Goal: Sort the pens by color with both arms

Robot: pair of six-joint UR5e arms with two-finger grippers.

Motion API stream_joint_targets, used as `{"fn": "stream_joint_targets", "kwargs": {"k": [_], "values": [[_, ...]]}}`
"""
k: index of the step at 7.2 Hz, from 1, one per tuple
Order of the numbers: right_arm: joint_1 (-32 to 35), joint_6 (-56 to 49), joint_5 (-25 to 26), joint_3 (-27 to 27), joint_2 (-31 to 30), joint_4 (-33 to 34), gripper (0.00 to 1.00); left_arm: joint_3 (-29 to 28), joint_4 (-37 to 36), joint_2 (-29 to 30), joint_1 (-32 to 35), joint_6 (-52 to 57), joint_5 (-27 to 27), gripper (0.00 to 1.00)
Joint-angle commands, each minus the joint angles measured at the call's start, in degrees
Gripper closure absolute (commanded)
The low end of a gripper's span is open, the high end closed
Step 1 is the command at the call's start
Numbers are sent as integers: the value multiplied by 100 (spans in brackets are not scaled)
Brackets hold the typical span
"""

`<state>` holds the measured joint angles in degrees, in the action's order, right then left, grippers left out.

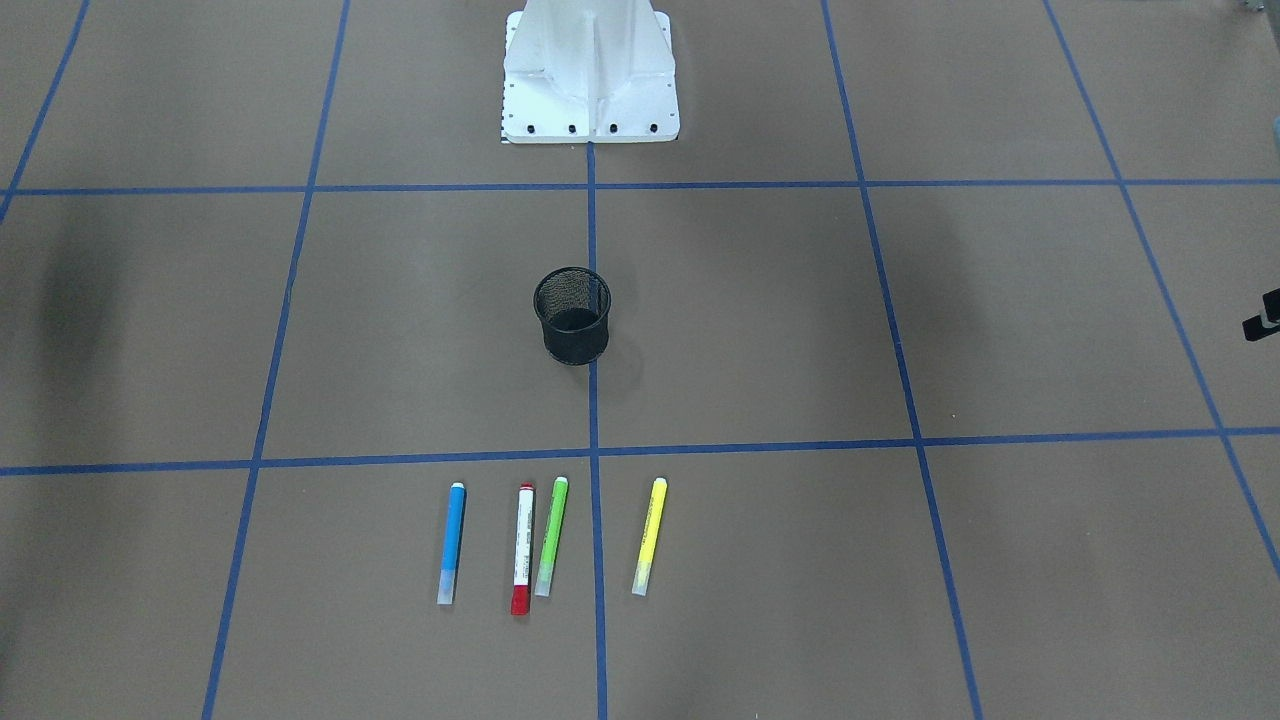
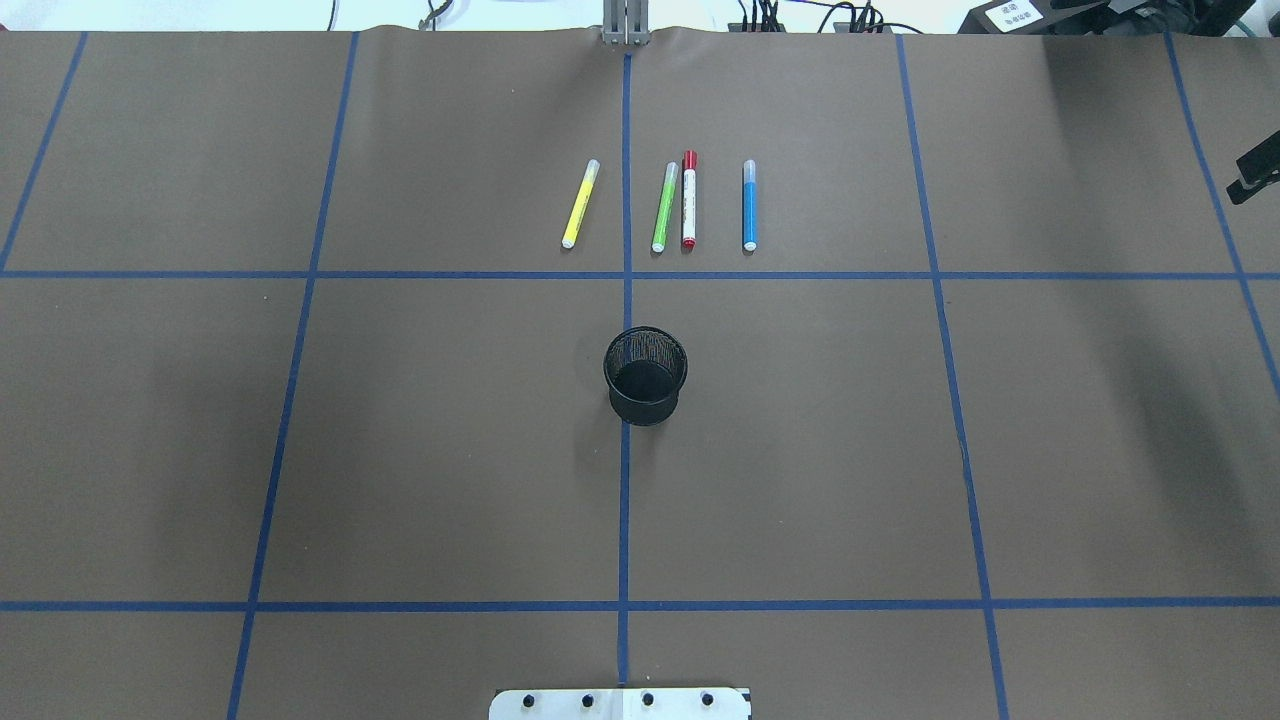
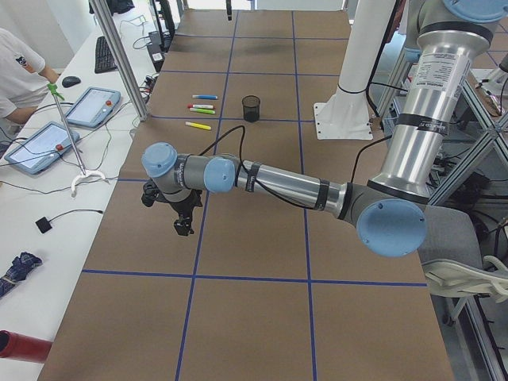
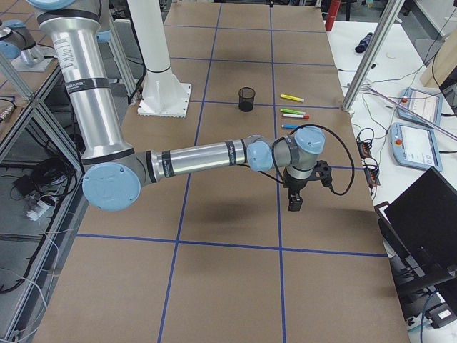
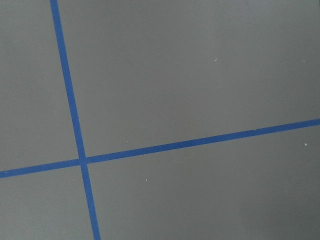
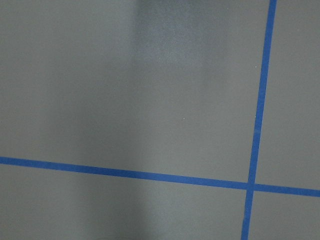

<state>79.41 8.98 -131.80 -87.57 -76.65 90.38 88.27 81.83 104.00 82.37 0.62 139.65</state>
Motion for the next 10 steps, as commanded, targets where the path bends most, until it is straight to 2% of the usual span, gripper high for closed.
{"fn": "stream_joint_targets", "kwargs": {"k": [1,4,10], "values": [[39,7,-21,-15,-51,75,0,23,0,-20,7,0,1,0],[118,-1,-56,-76,-16,366,0,14,8,-29,7,8,-8,1],[110,7,-39,-41,19,357,0,93,8,-20,7,8,-8,0]]}}
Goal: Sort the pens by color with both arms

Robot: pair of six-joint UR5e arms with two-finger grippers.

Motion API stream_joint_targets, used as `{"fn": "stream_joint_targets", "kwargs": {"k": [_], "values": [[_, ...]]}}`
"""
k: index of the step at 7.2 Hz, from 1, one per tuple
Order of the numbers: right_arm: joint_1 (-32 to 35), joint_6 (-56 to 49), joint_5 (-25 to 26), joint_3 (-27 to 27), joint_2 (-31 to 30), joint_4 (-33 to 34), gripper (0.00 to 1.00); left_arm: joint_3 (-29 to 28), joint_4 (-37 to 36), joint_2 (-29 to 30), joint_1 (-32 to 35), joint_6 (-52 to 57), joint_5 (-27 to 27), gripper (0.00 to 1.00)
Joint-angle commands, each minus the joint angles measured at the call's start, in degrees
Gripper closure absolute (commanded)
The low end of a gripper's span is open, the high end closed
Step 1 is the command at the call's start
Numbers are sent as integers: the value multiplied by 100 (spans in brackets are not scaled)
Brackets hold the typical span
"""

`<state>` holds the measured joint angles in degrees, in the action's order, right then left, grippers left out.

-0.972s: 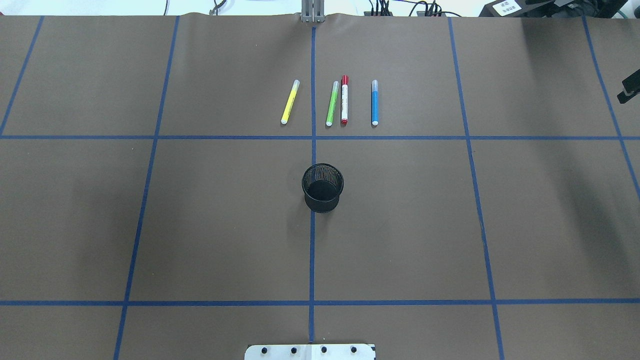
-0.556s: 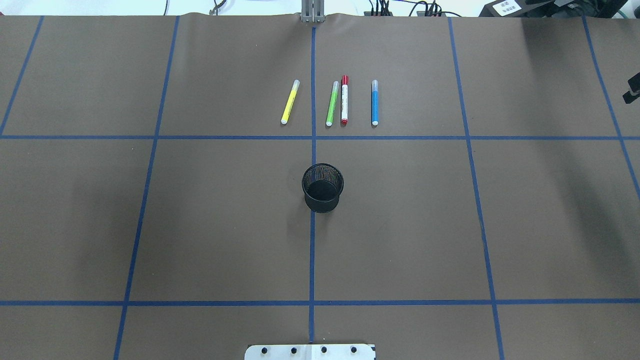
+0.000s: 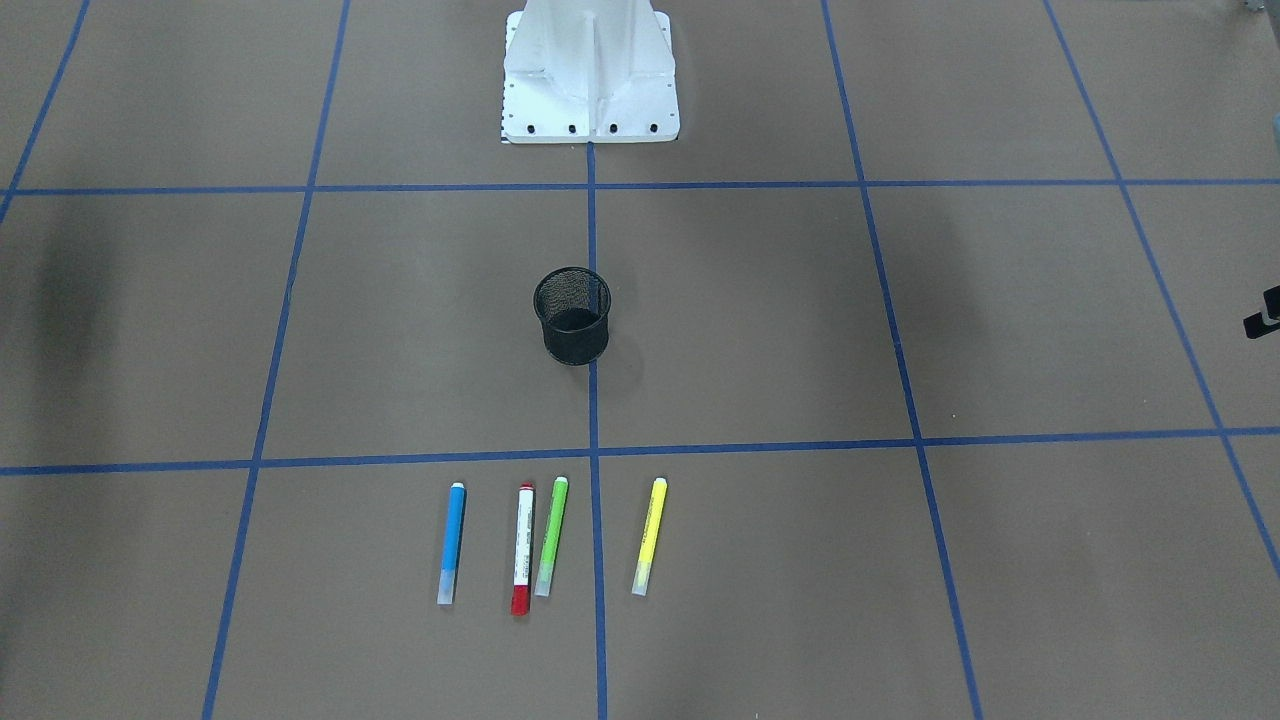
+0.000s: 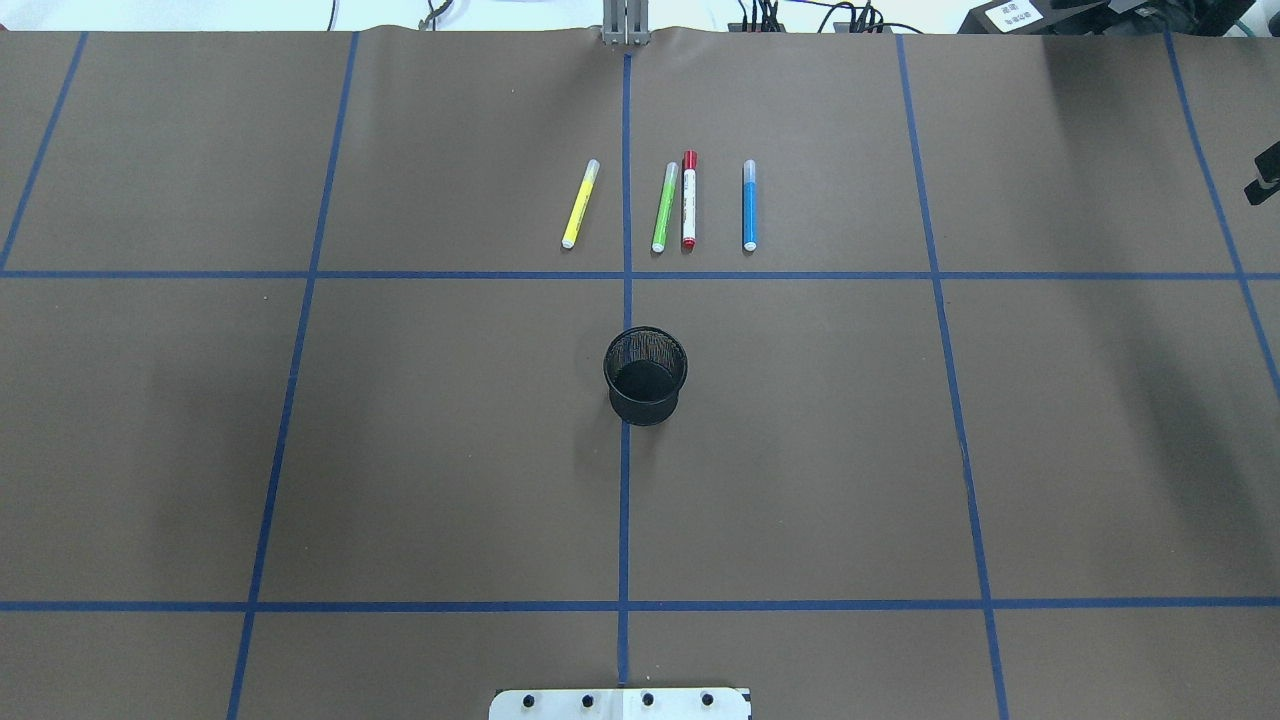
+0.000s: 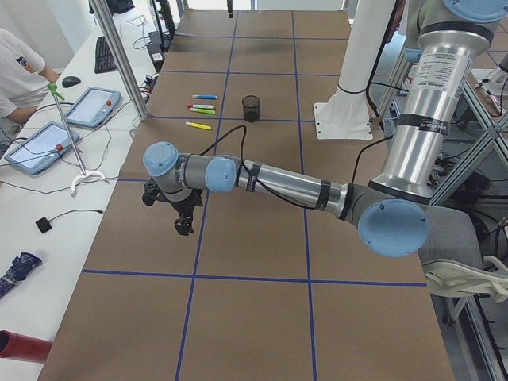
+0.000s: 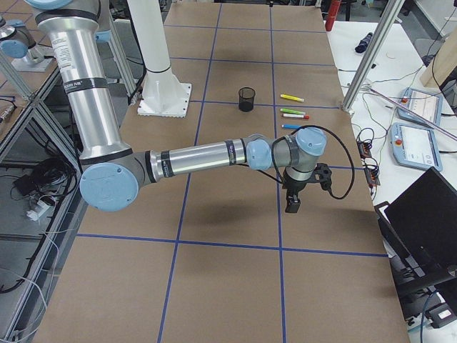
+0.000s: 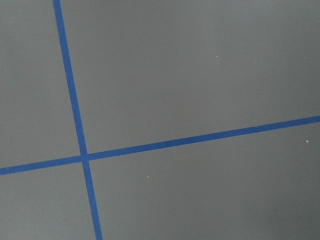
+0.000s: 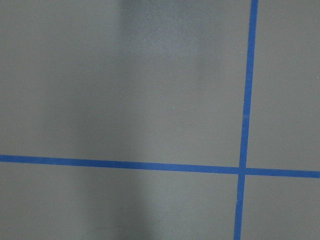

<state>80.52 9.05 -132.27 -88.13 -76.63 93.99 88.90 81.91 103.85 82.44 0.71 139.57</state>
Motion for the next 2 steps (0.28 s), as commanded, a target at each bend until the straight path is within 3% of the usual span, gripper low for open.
{"fn": "stream_joint_targets", "kwargs": {"k": [1,2], "values": [[-1,-9,26,42,25,-3,0,48,0,-5,9,0,0,0],[16,0,8,-19,25,-3,0,248,0,-5,44,-9,-9,1]]}}
